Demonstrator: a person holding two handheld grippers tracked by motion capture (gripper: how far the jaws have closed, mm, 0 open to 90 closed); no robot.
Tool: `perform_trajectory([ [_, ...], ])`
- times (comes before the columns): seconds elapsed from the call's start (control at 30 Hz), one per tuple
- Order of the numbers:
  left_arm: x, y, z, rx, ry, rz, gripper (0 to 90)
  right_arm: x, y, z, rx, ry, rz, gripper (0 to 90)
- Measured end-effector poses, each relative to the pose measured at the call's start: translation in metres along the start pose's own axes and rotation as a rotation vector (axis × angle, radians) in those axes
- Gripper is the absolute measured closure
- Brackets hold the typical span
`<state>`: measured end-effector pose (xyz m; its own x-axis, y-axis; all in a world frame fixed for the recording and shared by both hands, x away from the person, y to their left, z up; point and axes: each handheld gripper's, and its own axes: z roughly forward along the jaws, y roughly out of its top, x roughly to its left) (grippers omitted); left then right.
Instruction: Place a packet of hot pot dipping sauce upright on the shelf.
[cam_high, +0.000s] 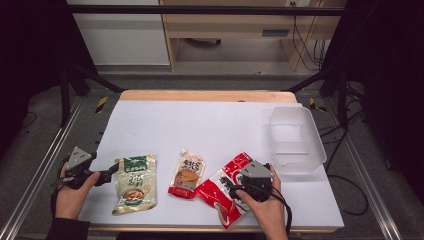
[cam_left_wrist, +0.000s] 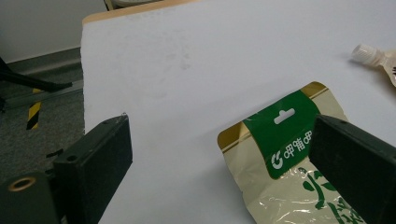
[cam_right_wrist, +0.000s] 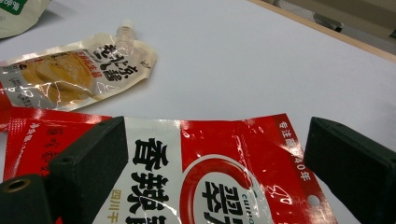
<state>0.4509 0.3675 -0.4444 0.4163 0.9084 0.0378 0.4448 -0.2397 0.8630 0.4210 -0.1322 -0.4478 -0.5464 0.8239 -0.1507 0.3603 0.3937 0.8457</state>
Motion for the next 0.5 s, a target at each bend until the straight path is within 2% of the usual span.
perform_trajectory([
  [0.2,0.001,0.0,0.0,0.009,-0.002,-0.002,6.5,-0.001,-0.001,-0.002,0.011,0.012,0.007,10.0],
  [0.3,0.002,-0.001,0.001,0.029,-0.015,-0.002,6.9,-0.002,-0.002,-0.006,0.012,0.017,0.003,11.9],
  [0.43,-0.001,-0.002,0.003,0.056,-0.035,0.002,6.7,-0.003,-0.008,-0.014,0.015,0.017,-0.019,13.1],
  [0.5,-0.002,-0.001,0.004,0.047,-0.038,0.002,6.6,-0.003,-0.01,-0.017,0.013,0.017,-0.02,13.9],
])
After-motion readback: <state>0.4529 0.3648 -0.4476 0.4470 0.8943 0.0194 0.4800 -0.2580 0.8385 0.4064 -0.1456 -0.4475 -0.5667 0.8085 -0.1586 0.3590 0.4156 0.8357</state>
